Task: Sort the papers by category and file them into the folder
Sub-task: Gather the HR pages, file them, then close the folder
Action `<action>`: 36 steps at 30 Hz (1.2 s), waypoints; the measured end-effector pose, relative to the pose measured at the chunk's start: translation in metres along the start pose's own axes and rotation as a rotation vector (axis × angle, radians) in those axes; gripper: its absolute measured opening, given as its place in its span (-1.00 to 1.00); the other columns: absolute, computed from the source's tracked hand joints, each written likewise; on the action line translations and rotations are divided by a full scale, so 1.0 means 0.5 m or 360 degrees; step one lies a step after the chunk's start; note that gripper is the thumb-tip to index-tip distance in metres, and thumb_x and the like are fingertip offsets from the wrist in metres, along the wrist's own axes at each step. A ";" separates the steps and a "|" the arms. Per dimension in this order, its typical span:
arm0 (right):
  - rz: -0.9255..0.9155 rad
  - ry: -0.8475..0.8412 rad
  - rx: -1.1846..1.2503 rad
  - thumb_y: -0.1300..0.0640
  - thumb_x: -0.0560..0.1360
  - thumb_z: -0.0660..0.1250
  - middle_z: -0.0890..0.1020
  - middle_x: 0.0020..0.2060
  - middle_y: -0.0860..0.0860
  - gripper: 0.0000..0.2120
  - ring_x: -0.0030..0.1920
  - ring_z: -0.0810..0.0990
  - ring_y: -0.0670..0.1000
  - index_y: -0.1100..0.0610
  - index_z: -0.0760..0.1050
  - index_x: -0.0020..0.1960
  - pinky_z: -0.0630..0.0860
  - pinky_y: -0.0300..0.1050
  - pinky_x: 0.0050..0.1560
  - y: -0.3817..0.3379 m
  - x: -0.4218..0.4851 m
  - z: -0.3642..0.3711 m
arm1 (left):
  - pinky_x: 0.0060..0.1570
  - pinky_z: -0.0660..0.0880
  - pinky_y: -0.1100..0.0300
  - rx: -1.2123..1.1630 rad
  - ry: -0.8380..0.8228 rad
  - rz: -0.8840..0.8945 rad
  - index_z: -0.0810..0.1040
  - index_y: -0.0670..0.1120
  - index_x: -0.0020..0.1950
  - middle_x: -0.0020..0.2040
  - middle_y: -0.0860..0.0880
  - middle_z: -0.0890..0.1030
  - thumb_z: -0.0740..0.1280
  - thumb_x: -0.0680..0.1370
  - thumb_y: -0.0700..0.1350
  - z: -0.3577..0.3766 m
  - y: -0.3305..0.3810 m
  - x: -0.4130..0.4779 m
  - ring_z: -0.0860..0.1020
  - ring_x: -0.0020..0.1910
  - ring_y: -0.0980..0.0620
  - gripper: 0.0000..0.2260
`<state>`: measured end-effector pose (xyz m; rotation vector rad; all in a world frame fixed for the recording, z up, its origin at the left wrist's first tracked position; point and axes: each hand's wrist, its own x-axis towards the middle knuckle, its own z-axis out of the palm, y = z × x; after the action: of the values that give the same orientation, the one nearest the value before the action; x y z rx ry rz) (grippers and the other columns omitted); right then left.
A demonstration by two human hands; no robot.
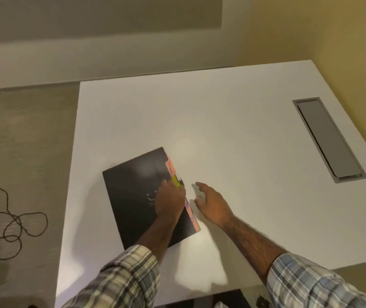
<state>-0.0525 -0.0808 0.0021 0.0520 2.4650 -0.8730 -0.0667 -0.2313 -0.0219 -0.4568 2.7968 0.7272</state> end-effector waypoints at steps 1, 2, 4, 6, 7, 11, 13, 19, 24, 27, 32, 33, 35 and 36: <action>-0.0013 -0.0006 -0.0021 -0.01 0.64 0.23 0.40 0.53 -0.01 -0.47 0.48 0.41 0.05 0.02 0.26 0.59 0.33 -0.03 0.47 0.007 -0.001 0.002 | 0.10 0.59 -0.03 -0.0005 0.0024 0.0072 0.55 -0.13 0.20 0.11 -0.12 0.57 0.20 0.63 0.08 0.007 -0.024 -0.006 0.59 0.12 -0.11 -0.67; -0.0033 -0.0018 -0.0050 -0.03 0.65 0.21 0.40 0.53 0.00 -0.47 0.48 0.41 0.06 0.03 0.26 0.59 0.33 -0.03 0.47 0.013 -0.002 0.005 | 0.16 0.58 0.01 0.0024 0.0051 0.0138 0.54 -0.10 0.27 0.17 -0.11 0.57 0.22 0.64 0.09 0.012 -0.053 -0.015 0.57 0.18 -0.09 -0.66; -0.0080 -0.0037 -0.0111 -0.05 0.65 0.22 0.39 0.54 -0.01 -0.45 0.49 0.40 0.05 0.02 0.24 0.60 0.34 -0.02 0.47 0.019 -0.002 0.013 | 0.40 0.44 -0.01 0.0174 0.0097 0.0212 0.41 -0.09 0.49 0.43 -0.15 0.47 0.22 0.64 0.14 0.019 -0.117 -0.032 0.44 0.42 -0.14 -0.51; -0.0127 -0.0060 -0.0140 -0.04 0.63 0.26 0.33 0.57 -0.03 -0.40 0.53 0.34 0.04 0.01 0.17 0.62 0.31 -0.02 0.51 0.018 0.002 0.023 | 0.55 0.16 -0.11 0.0346 0.0097 0.0225 0.20 -0.06 0.62 0.62 -0.16 0.20 0.14 0.65 0.23 0.024 -0.176 -0.050 0.17 0.61 -0.20 -0.38; -0.0183 -0.0075 -0.0180 -0.02 0.63 0.27 0.30 0.58 -0.03 -0.37 0.55 0.31 0.05 0.03 0.15 0.63 0.30 -0.01 0.52 0.014 0.006 0.029 | 0.57 0.07 -0.15 0.0413 0.0088 0.0233 0.11 -0.04 0.65 0.66 -0.15 0.10 0.09 0.65 0.27 0.030 -0.201 -0.057 0.07 0.63 -0.20 -0.35; -0.0577 0.0036 -0.0489 0.00 0.53 0.33 0.45 0.28 -0.04 -0.43 0.23 0.49 0.12 0.03 0.22 0.47 0.46 0.02 0.16 -0.014 0.029 0.049 | 0.59 0.00 -0.22 0.0492 0.0079 0.0258 -0.02 -0.03 0.67 0.68 -0.13 -0.05 -0.01 0.64 0.31 0.049 -0.240 -0.069 -0.07 0.65 -0.19 -0.31; -0.0686 0.0018 -0.0623 -0.04 0.53 0.31 0.39 0.39 -0.02 -0.36 0.32 0.40 0.10 0.06 0.17 0.54 0.43 0.10 0.27 -0.019 0.042 0.057 | 0.59 -0.04 -0.22 0.0522 0.0063 0.0227 -0.07 -0.02 0.67 0.68 -0.12 -0.10 -0.02 0.64 0.32 0.053 -0.236 -0.067 -0.11 0.65 -0.19 -0.30; -0.0783 -0.0207 -0.1093 -0.24 0.64 0.07 0.05 0.66 0.03 -0.29 0.64 0.02 0.13 0.06 -0.03 0.66 0.05 0.25 0.58 -0.012 0.069 0.088 | 0.58 -0.01 -0.25 0.0499 0.0064 0.0210 -0.08 0.00 0.67 0.68 -0.12 -0.09 -0.03 0.62 0.35 0.061 -0.241 -0.062 -0.08 0.65 -0.20 -0.28; -0.0749 -0.0257 -0.1289 -0.35 0.62 -0.15 -0.08 0.67 0.03 -0.25 0.65 -0.11 0.14 0.04 -0.13 0.67 -0.09 0.24 0.59 -0.019 0.083 0.101 | 0.56 0.05 -0.27 0.0579 0.0015 0.0222 -0.07 -0.03 0.67 0.67 -0.16 -0.05 -0.05 0.61 0.37 0.063 -0.243 -0.060 -0.03 0.64 -0.25 -0.25; -0.0742 -0.0281 -0.1332 -0.38 0.55 -0.30 -0.12 0.66 0.02 -0.20 0.65 -0.15 0.14 0.02 -0.16 0.67 -0.12 0.24 0.60 -0.028 0.090 0.102 | 0.55 0.06 -0.28 0.0624 0.0001 0.0231 -0.09 -0.05 0.67 0.67 -0.18 -0.06 -0.11 0.60 0.38 0.061 -0.246 -0.059 -0.03 0.64 -0.27 -0.24; -0.0705 -0.0249 -0.1344 -0.43 0.56 -0.30 -0.14 0.66 -0.01 -0.19 0.65 -0.19 0.13 -0.01 -0.20 0.67 -0.16 0.28 0.60 -0.021 0.088 0.105 | 0.57 0.05 -0.26 0.0613 -0.0006 0.0228 -0.08 -0.04 0.67 0.67 -0.16 -0.06 -0.18 0.58 0.40 0.057 -0.241 -0.061 -0.03 0.64 -0.26 -0.22; -0.0682 -0.0241 -0.1345 -0.43 0.55 -0.31 -0.15 0.66 -0.01 -0.19 0.65 -0.20 0.14 -0.01 -0.21 0.67 -0.17 0.29 0.60 -0.021 0.088 0.107 | 0.57 0.05 -0.26 0.0610 -0.0006 0.0228 -0.08 -0.03 0.67 0.67 -0.16 -0.06 -0.18 0.58 0.41 0.056 -0.240 -0.061 -0.03 0.64 -0.26 -0.22; -0.0659 -0.0215 -0.1348 -0.45 0.53 -0.33 -0.15 0.65 0.00 -0.17 0.64 -0.20 0.14 -0.01 -0.21 0.66 -0.18 0.30 0.59 -0.024 0.087 0.111 | 0.56 0.07 -0.27 0.0607 -0.0015 0.0228 -0.06 -0.04 0.67 0.67 -0.17 -0.04 -0.13 0.58 0.40 0.053 -0.239 -0.060 -0.01 0.64 -0.27 -0.22; -0.0663 -0.0202 -0.1356 -0.45 0.53 -0.34 -0.15 0.65 0.00 -0.16 0.64 -0.20 0.14 0.00 -0.20 0.66 -0.17 0.30 0.59 -0.025 0.087 0.114 | 0.56 0.08 -0.27 0.0601 -0.0021 0.0226 -0.05 -0.04 0.67 0.67 -0.17 -0.03 -0.11 0.57 0.40 0.052 -0.238 -0.060 0.00 0.64 -0.27 -0.21</action>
<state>-0.0665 -0.1303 -0.0493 -0.8021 2.5535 0.0925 0.0061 -0.3097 -0.0875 -0.1845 2.8804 0.2113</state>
